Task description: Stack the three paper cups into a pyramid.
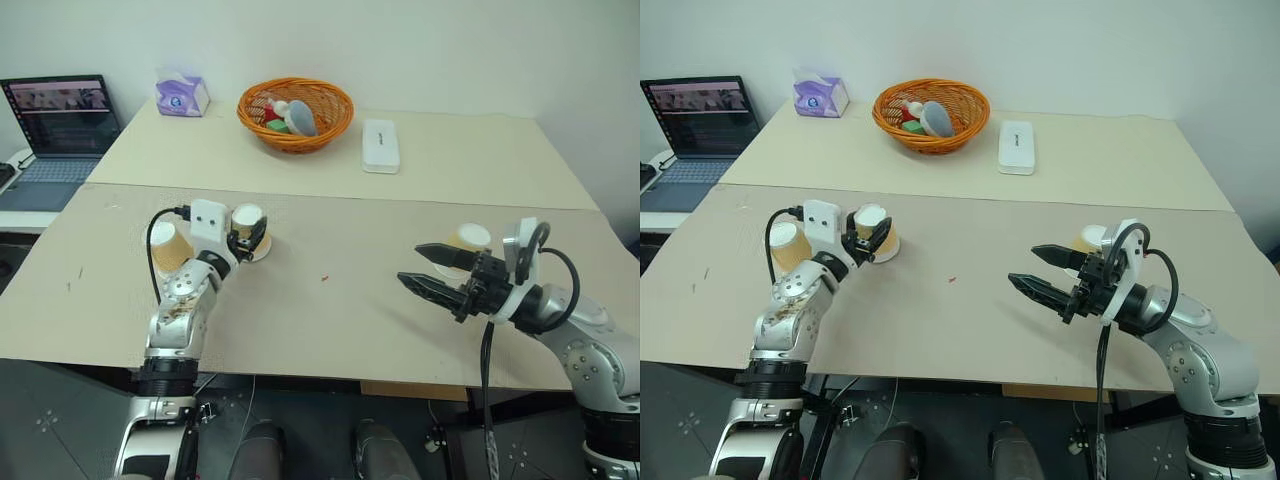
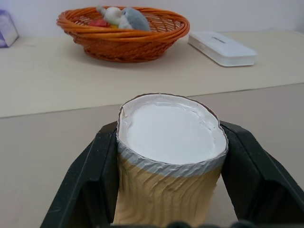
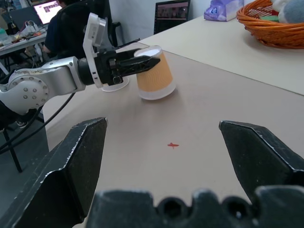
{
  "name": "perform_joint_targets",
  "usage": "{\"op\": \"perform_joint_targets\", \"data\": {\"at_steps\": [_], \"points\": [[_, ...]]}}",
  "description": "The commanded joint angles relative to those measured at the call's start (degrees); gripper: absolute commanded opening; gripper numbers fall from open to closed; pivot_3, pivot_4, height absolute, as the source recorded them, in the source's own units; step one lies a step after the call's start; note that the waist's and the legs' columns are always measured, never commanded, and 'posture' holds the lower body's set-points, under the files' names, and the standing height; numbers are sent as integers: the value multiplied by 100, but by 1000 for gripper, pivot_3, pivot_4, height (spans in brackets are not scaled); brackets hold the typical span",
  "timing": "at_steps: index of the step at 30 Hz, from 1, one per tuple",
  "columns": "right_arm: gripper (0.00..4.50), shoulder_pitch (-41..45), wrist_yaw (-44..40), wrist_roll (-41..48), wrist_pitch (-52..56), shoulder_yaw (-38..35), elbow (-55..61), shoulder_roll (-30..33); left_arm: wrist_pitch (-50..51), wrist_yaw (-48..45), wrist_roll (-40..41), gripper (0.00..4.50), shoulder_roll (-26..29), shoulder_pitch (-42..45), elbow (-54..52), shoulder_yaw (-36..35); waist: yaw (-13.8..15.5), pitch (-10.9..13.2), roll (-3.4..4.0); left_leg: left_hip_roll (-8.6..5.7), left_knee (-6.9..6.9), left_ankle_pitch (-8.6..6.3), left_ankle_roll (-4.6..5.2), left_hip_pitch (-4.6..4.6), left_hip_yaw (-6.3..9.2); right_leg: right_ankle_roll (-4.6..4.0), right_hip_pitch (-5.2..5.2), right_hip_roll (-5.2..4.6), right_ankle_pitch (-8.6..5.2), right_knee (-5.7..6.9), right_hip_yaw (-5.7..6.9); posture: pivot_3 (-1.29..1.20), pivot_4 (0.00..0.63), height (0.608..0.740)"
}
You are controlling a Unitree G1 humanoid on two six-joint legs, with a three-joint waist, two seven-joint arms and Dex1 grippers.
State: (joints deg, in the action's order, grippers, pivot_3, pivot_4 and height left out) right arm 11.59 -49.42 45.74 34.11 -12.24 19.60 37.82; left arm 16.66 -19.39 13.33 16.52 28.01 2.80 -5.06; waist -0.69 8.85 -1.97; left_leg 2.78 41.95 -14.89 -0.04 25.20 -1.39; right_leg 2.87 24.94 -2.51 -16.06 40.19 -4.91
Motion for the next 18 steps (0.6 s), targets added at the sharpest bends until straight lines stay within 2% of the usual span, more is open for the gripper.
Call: {"op": "perform_joint_targets", "data": {"at_steps": [1, 8, 12, 18], "points": [[4500, 146, -35, 8, -137, -142, 45, 35, 185, -195, 110, 2612, 13, 450, -851, 240, 2, 0, 0, 0, 0, 0, 0, 0, 0, 0, 0, 0, 0, 0, 0, 0, 150, 675], [4500, 265, -43, -59, -172, -122, -34, 3, 1360, -375, 580, 2612, -171, 918, -1787, 691, -6, 0, 0, -1, 0, 0, 0, 2, 1, 0, 0, 0, 0, -2, 0, 0, 150, 675], [4500, 253, -37, -63, -179, -115, -8, -15, 2266, -1005, 1088, 2612, -47, 1022, -2054, 1175, -19, 1, 0, 0, -1, 0, 0, -2, 2, 0, 0, 3, 0, 3, -1, 0, 150, 675], [4500, 113, -86, 212, 20, -301, 280, 146, 1756, -1797, 629, 2612, 424, 1000, -1113, 1660, -22, 1, 2, -1, -2, 1, 0, -3, 1, 1, 1, 4, 0, 2, -1, 0, 150, 675]]}}
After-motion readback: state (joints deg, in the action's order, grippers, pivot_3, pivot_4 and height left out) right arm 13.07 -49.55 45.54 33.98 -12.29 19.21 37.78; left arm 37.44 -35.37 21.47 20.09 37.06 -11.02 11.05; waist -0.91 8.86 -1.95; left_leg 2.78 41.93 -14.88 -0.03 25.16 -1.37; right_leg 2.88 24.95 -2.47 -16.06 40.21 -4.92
